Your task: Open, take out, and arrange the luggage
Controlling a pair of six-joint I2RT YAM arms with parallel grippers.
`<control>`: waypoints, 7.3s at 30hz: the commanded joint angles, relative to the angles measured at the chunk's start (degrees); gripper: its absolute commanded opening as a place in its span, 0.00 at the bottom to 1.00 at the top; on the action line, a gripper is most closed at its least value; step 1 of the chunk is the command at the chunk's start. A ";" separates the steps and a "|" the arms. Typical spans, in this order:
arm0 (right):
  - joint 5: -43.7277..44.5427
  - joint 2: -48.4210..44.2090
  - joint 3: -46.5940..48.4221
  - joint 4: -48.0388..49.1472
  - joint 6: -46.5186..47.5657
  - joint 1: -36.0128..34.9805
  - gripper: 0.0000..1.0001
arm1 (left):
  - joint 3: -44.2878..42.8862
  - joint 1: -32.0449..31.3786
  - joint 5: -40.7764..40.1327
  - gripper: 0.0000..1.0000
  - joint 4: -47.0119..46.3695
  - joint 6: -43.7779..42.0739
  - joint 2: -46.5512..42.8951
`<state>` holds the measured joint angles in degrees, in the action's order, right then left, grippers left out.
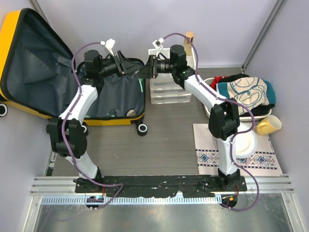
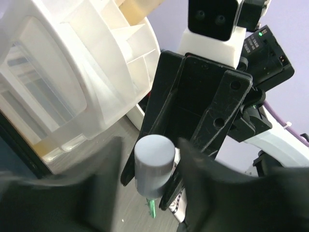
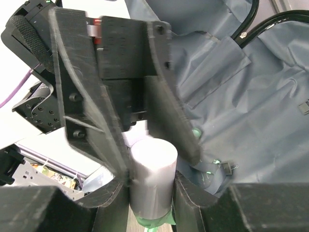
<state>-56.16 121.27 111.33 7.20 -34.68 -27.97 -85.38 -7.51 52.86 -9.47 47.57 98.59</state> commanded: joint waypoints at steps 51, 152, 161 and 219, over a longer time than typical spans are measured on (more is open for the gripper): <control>8.44 1.86 20.07 -80.77 65.62 7.14 0.01 | -18.76 8.93 -7.35 0.82 75.48 -102.40 17.25; 39.90 -11.58 13.05 -27.34 61.38 10.91 0.01 | -4.70 1.27 -9.97 0.66 58.26 -122.81 9.26; 35.07 -8.86 10.67 -25.04 70.00 12.23 0.07 | -2.68 1.44 -10.76 0.66 57.90 -122.02 7.85; 35.59 -13.96 5.74 -28.74 58.49 12.23 0.86 | -12.17 -3.22 -16.31 0.41 58.87 -100.84 25.43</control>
<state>-21.47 110.26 117.03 -23.11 23.99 -15.90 -95.46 -11.14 33.80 53.56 -56.93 123.39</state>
